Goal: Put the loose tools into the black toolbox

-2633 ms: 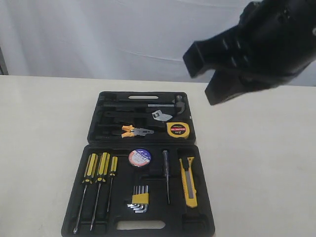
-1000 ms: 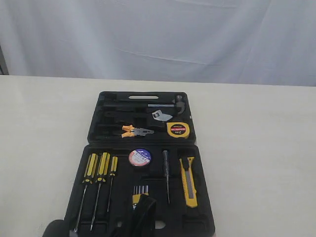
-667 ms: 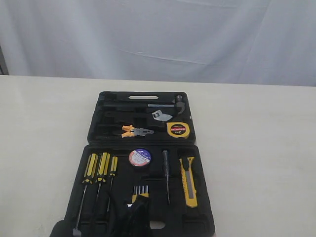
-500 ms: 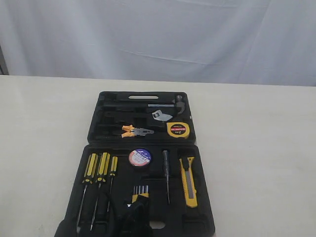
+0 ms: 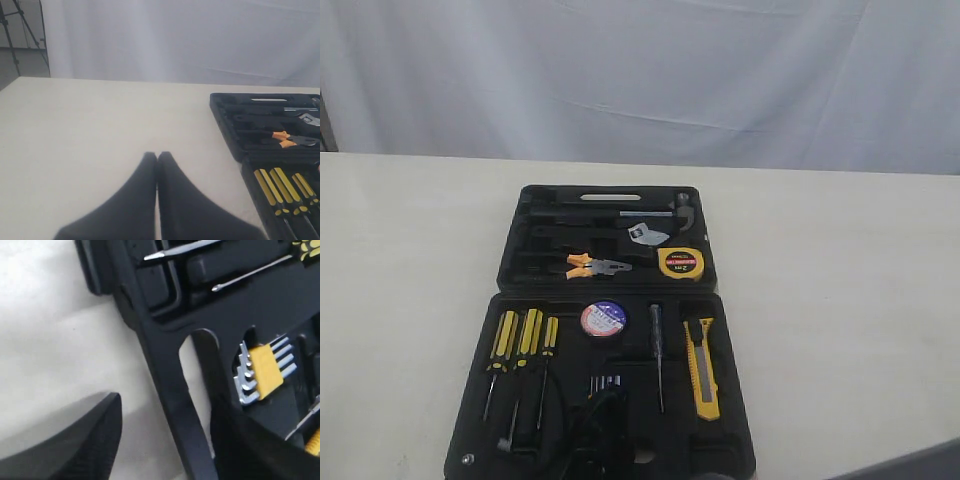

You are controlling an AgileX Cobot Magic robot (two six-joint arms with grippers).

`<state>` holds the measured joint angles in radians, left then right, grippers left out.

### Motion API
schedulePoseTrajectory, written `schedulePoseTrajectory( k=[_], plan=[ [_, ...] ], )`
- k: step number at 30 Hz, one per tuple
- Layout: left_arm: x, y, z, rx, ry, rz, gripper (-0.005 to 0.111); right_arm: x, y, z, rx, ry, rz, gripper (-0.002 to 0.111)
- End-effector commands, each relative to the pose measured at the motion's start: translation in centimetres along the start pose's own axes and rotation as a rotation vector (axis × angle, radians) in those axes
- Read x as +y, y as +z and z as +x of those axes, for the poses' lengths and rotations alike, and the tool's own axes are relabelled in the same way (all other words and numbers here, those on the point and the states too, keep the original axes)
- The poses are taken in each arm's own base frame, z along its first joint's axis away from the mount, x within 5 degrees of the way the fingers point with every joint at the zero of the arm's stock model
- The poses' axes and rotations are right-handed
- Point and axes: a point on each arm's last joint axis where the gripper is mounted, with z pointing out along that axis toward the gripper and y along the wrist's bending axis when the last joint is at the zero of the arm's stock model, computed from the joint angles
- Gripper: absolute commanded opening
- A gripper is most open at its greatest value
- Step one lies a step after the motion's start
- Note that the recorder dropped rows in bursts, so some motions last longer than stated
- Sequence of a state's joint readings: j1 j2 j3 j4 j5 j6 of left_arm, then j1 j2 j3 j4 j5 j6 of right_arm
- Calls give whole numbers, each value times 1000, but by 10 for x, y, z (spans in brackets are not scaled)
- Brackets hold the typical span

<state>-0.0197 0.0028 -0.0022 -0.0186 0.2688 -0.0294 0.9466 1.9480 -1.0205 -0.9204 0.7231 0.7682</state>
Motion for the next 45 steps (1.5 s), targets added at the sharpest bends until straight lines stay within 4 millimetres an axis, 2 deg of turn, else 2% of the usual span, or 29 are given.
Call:
schedulePoseTrajectory(
  k=[1,6,8,12,18,21,24,26,29,34,36,42,45],
  plan=[
    [0,0,1,0,-2,3,0,-4,12,2,15,-3,9,52],
    [0,0,1,0,-2,3,0,-1,23,5,41,-17,9,49],
    [0,0,1,0,-2,3,0,0,25,5,46,-20,9,39],
    [0,0,1,0,-4,3,0,0,24,5,45,-19,9,2],
    [0,0,1,0,-4,3,0,-3,19,6,59,11,8,-1],
    [0,0,1,0,-4,3,0,-7,-5,4,38,28,-27,-1],
    [0,0,1,0,-4,3,0,-6,-32,0,-20,-40,-71,-1],
    [0,0,1,0,-4,3,0,-5,-55,3,-19,-66,-105,-1],
    [0,0,1,0,-4,3,0,-11,-90,17,51,-66,-143,-1],
    [0,0,1,0,-2,3,0,-46,-142,39,60,-120,-147,-1],
    [0,0,1,0,-2,3,0,-59,-160,38,54,-155,-136,-1],
    [0,0,1,0,-2,3,0,-77,-188,17,-59,-223,-132,-1],
    [0,0,1,0,-2,3,0,-93,-191,10,-83,-226,-120,-1]
  ],
)
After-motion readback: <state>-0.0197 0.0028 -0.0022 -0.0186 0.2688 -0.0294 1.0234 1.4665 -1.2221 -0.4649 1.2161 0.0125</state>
